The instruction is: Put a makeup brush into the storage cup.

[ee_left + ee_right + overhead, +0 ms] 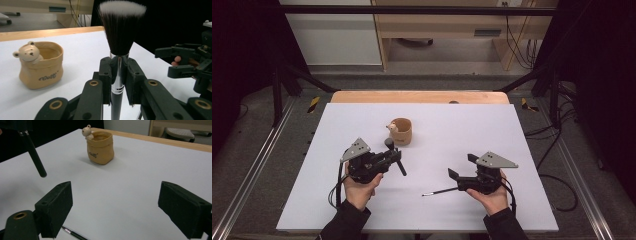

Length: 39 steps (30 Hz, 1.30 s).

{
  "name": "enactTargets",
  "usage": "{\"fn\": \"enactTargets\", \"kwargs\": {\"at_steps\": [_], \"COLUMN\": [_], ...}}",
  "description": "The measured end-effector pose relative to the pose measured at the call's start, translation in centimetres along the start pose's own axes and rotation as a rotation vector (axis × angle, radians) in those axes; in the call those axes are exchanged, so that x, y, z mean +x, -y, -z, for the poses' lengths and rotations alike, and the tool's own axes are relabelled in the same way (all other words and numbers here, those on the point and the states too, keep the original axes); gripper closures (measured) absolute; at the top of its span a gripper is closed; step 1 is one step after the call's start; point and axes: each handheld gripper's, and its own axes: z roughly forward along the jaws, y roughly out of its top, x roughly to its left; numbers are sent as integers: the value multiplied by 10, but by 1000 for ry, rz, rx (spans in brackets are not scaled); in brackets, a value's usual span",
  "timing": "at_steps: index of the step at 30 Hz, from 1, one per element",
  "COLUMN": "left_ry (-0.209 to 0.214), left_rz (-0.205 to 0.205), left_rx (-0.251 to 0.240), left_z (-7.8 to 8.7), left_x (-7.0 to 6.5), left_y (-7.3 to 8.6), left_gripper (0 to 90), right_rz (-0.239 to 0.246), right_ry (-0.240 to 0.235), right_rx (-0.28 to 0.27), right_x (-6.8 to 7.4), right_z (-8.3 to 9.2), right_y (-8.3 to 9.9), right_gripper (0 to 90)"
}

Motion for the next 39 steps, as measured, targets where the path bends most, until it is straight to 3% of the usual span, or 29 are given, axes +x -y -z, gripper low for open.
{"fn": "enactTargets", "kwargs": {"at_steps": [9,22,39], "left_ry": [-21,-52,-90], "left_rz": [-9,-22,-57], "left_rx": [5,0,3], "left_z": [6,13,9], "left_x": [5,12,17], "left_y": [-4,-12,-31], "left_gripper": [769,769,769], "right_rz": [-3,-47,-68], "right_ry": [46,95,119], "right_rx": [16,-15,2], "right_x": [-10,-32,-39], "right_z": [10,35,45], "right_y": [4,10,18], "right_gripper": [70,53,46]}}
